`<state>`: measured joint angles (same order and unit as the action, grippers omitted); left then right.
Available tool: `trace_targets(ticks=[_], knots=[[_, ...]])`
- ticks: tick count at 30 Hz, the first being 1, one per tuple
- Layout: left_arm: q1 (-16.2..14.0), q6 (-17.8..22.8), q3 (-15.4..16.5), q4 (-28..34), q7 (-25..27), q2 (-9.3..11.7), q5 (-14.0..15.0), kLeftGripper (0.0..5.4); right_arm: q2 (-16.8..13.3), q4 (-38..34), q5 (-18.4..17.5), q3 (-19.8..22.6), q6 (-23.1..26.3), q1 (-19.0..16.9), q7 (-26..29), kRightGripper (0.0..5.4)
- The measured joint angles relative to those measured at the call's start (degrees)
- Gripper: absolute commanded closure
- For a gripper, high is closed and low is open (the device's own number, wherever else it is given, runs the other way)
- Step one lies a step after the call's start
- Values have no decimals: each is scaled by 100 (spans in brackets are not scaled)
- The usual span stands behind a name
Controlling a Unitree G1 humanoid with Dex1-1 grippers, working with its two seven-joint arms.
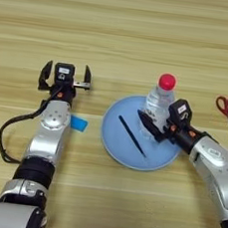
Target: Move the objects on the table
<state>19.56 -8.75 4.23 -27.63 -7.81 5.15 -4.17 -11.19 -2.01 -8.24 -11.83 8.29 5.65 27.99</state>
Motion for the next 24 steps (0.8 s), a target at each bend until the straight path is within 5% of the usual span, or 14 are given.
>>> trace_targets(ticks=[8, 24], knots=[[0, 0, 0, 0, 0, 0, 0, 0, 2, 0, 1, 1, -1, 0, -3, 3], [0, 0, 1, 2, 0, 1, 0, 0, -2, -345, -34, 84, 2, -20, -13, 3]])
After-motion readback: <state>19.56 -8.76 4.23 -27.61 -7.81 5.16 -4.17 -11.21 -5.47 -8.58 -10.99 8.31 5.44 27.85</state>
